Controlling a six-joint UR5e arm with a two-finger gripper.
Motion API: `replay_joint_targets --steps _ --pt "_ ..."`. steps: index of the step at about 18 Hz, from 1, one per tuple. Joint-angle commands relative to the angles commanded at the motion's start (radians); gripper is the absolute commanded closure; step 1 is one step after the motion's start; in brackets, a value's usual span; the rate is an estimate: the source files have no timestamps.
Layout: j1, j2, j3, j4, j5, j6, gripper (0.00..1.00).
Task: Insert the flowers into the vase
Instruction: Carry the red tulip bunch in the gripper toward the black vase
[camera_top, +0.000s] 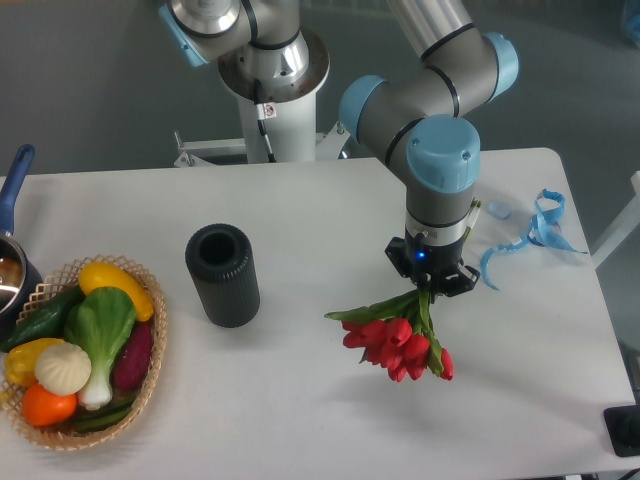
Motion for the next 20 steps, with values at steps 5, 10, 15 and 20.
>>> replay_joint_targets --steps 5,10,15,20 --pt "-0.002 0.002 0.003 0.0 -0.005 -0.005 1.0" --pt "-0.026 0.032 0.003 0.011 -0.118 -0.066 1.0" --pt "-0.037 0.081 -0.008 0.058 -0.361 -0.191 1.0" --pt "-0.032 0.112 -0.014 0.083 -0.696 -0.314 1.0"
